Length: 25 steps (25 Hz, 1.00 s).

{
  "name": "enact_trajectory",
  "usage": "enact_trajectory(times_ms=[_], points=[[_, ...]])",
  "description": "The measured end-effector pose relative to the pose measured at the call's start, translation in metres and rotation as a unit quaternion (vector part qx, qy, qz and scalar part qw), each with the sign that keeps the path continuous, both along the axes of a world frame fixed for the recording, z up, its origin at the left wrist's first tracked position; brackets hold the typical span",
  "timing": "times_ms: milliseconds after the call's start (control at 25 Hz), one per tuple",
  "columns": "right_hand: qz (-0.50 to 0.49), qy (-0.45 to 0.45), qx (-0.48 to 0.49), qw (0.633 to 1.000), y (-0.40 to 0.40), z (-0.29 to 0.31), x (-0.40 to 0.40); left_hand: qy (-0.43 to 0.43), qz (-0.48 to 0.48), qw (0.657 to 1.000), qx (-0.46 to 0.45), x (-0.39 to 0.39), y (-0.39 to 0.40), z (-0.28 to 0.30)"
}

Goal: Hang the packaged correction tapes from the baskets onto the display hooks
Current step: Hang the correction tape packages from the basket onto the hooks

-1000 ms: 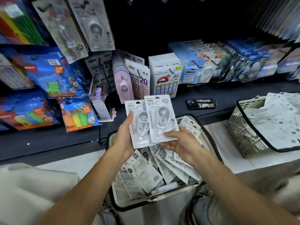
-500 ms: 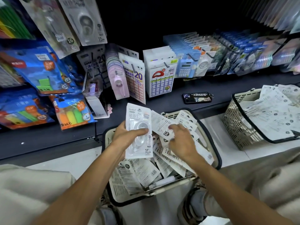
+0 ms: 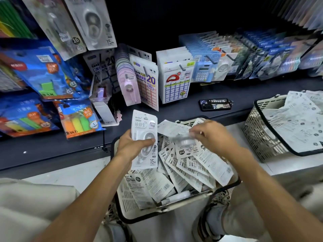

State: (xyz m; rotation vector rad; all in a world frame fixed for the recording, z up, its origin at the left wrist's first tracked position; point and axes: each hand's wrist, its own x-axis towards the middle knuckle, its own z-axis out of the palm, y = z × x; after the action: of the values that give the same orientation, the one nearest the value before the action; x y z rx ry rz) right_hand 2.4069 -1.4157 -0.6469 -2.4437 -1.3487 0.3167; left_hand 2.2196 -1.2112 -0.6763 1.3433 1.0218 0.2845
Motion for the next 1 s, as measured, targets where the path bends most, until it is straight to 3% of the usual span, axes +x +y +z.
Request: enact_trajectory(times_ms=[120, 200, 360, 560, 600, 640, 680, 720, 840, 920, 1000], points=[[-0.084, 0.225, 0.173, 0.955, 0.001, 0.038, 0.009, -0.017, -0.036, 0.999, 0.006, 0.002, 0.001, 0.003], [-0.118, 0.337, 0.202, 0.912, 0.006, 0.043, -0.001, -0.033, -0.077, 0.996, -0.029, 0.004, -0.003, 0.007], [-0.157, 0.381, 0.172, 0.895, 0.024, 0.018, -0.035, -0.073, -0.116, 0.972, -0.192, 0.003, -0.010, 0.015], [-0.272, 0.487, 0.270, 0.785, 0.039, -0.010, -0.045, -0.019, -0.161, 0.978, -0.132, -0.001, -0.017, 0.014], [-0.287, 0.431, 0.250, 0.818, 0.033, -0.017, -0.039, 0.001, -0.143, 0.984, -0.111, -0.001, -0.015, 0.015], [-0.278, 0.314, 0.187, 0.888, 0.025, -0.028, -0.030, 0.013, -0.113, 0.989, -0.097, -0.002, -0.012, 0.014], [-0.245, 0.178, 0.087, 0.949, 0.018, -0.037, -0.023, 0.018, -0.078, 0.993, -0.087, -0.003, -0.007, 0.012], [-0.196, 0.077, -0.008, 0.978, 0.014, -0.046, -0.017, 0.016, -0.051, 0.996, -0.072, -0.004, -0.002, 0.009], [-0.052, -0.011, -0.152, 0.987, 0.022, -0.069, -0.013, 0.010, -0.012, 0.999, -0.038, -0.007, 0.003, 0.003], [0.002, 0.014, -0.180, 0.984, 0.033, -0.078, -0.012, 0.018, -0.006, 0.999, -0.030, -0.008, 0.002, 0.000], [-0.009, 0.069, -0.187, 0.980, 0.044, -0.085, -0.013, 0.022, 0.002, 0.999, -0.028, -0.009, 0.003, 0.000]])
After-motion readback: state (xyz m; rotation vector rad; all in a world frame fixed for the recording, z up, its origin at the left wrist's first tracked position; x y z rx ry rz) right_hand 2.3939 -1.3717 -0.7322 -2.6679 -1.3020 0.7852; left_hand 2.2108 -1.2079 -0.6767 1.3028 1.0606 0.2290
